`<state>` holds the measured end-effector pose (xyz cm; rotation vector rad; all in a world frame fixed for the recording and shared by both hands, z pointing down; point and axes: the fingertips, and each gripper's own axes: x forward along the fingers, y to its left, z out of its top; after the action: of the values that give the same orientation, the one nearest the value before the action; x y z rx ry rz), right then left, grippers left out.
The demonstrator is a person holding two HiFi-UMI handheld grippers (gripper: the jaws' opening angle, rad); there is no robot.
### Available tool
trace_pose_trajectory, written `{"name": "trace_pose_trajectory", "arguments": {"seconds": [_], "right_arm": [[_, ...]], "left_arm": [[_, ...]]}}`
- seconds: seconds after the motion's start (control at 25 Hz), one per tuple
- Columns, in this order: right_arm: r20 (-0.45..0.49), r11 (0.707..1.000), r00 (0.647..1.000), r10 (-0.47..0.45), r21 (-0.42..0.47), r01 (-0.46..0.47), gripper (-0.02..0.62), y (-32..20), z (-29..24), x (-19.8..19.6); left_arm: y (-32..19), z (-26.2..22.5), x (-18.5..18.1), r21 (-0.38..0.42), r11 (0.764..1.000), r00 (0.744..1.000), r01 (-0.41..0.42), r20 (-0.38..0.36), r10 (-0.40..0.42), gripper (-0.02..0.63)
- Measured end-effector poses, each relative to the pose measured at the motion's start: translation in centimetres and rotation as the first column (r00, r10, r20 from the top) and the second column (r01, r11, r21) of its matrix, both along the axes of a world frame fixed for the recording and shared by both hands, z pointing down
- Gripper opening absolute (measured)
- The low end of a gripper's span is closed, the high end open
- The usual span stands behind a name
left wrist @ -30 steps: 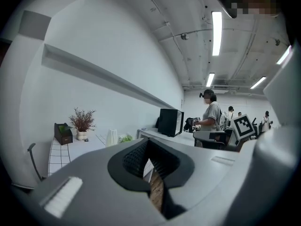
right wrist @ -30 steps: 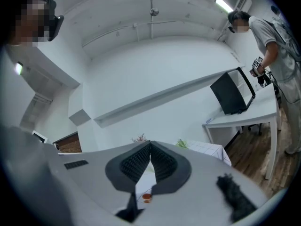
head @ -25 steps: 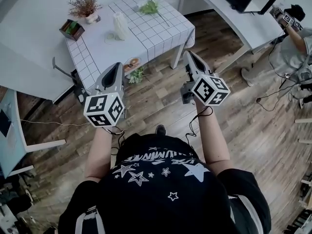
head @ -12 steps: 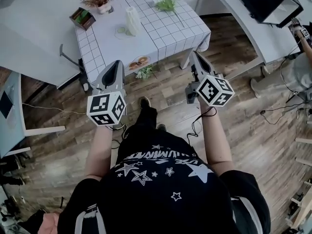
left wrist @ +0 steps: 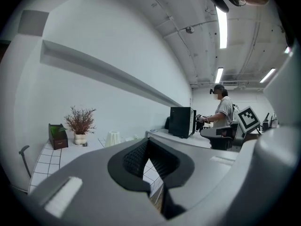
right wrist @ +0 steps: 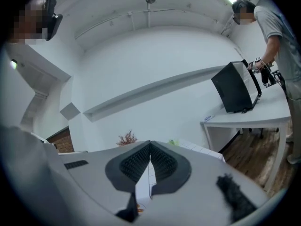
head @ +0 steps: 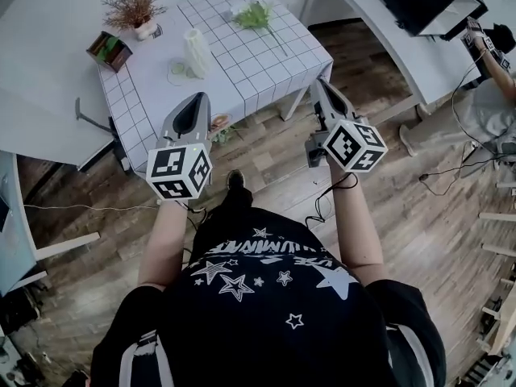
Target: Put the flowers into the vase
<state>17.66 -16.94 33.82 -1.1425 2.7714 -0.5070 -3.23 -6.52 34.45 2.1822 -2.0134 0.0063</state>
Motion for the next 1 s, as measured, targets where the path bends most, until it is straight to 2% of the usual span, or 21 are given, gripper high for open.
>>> {"name": "trace_pose_trajectory", "arguments": {"seconds": [0.2,0.44,0.56,0.64,0.84,1.0], "right_arm": [[-0.015,1.0,1.0,0.025,0.012,-0.025,0.011,-4.2,-0.6,-1.2],[-0.032,0.999,0.999,0.024,0.023,-0.023,0.011,-8.1,-1.3,-4.2],[-0.043,1.0,0.999,0.022,0.023,-0.021,0.011,-9.8,-1.4,-5.6],[-0.05,1.0,0.999,0.018,0.018,-0.017,0.011,-10.9,-1.0,-6.8],[-0.076,1.0,0.997,0.007,-0.005,-0.008,0.011,-13.4,0.1,-9.9],[-0.112,1.0,0.994,-0.002,-0.022,0.0,0.011,-14.9,1.3,-11.7]], "left_arm": [[-4.7,0.1,0.0,0.004,0.998,0.998,-0.066,0.02,0.066,0.009],[-8.5,0.5,-3.0,-0.002,0.998,0.998,-0.059,0.004,0.059,0.009],[-9.5,0.7,-4.8,0.005,0.998,0.998,-0.056,0.022,0.055,0.011],[-9.9,1.2,-6.1,0.007,0.999,0.998,-0.051,0.026,0.051,0.05],[-10.9,3.9,-9.2,-0.043,0.998,0.999,-0.039,-0.006,0.039,0.081],[-11.5,5.8,-10.4,-0.066,0.995,0.997,-0.074,0.012,0.075,0.171]]}}
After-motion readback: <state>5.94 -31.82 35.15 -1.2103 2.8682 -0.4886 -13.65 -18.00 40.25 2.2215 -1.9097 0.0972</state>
